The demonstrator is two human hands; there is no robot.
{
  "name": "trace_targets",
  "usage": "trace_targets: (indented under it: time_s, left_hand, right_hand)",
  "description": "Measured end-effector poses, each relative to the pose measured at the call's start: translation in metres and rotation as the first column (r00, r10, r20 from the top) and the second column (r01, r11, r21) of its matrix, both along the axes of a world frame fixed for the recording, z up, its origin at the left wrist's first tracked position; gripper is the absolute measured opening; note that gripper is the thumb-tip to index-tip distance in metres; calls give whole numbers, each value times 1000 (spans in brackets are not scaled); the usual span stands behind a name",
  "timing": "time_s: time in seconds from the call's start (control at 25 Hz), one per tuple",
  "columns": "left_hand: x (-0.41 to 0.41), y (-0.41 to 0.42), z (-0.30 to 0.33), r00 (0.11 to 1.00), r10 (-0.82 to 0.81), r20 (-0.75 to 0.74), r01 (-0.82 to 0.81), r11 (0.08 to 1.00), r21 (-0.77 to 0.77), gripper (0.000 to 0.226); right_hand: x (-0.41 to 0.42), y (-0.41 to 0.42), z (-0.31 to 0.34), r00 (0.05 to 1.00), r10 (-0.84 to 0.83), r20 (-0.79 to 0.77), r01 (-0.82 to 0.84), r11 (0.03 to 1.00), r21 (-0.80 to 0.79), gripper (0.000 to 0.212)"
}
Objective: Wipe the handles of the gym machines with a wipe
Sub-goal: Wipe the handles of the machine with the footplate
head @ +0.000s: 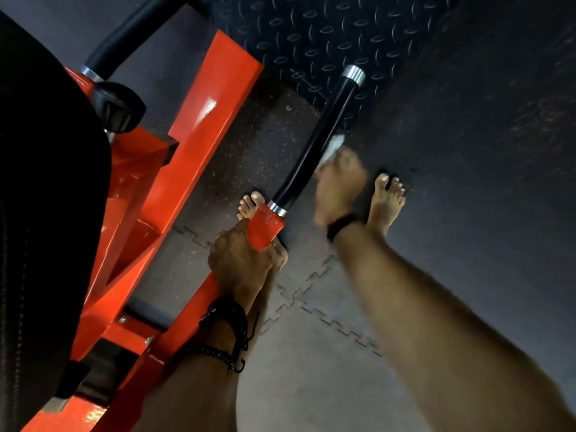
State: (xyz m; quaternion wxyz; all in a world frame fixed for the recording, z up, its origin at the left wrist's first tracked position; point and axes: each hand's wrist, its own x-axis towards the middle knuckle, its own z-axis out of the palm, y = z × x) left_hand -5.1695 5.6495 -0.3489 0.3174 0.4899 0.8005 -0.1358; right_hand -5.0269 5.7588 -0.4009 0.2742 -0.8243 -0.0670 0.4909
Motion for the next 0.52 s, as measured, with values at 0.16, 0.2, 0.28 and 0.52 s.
trace_targets:
  time_s: [0.16,0.2,0.28,0.52]
  left_hand:
    - [-1,-1,-1,998,-26,-55,25,1000,-8,38]
    - [-1,1,0,999,-16,-48,15,1000,-25,38]
    - [0,2,2,1000,-1,-28,-1,999,-38,35]
    - [5,2,2,998,53,26,-53,999,-10,25]
  right_hand:
    - [39,69,-40,936,-250,-249,280,956,91,37]
    - [31,56,-36,927,-189,-324,220,974,61,27]
    - [10,4,-16,821,-6,-571,4,1000,-4,20]
    - [36,9,-18,554,-249,-794,254,959,-124,40]
